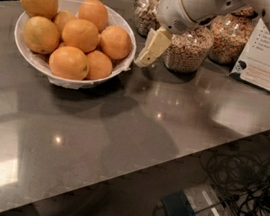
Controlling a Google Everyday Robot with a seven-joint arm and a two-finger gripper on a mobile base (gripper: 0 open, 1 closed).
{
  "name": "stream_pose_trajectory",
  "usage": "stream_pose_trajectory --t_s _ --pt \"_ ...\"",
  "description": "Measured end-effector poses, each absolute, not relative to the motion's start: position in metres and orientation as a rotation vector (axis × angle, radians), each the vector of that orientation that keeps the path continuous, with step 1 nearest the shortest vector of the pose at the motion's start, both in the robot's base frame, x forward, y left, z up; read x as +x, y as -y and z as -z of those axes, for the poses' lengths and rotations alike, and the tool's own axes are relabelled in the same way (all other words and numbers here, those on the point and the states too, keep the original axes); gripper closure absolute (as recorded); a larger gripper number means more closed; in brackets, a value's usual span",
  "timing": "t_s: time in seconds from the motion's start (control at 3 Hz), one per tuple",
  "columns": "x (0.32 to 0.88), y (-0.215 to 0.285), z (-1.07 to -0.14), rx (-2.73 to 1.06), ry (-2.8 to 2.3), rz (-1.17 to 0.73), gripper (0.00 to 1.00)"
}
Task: Pick orange from white bowl
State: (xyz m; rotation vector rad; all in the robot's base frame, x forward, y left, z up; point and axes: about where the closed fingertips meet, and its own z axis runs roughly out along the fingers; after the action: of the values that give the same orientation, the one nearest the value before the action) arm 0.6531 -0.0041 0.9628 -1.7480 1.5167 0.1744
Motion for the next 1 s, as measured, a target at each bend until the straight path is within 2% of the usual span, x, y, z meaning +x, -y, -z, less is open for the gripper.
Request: stream_pose_trajectory --t_s 0.33,1.0 --pt "0.656 -0.003 -0.961 -1.752 -1.505 -0.191 0.0" --pt "0.659 -0.018 -0.956 -1.78 -1.496 -0.227 0.16"
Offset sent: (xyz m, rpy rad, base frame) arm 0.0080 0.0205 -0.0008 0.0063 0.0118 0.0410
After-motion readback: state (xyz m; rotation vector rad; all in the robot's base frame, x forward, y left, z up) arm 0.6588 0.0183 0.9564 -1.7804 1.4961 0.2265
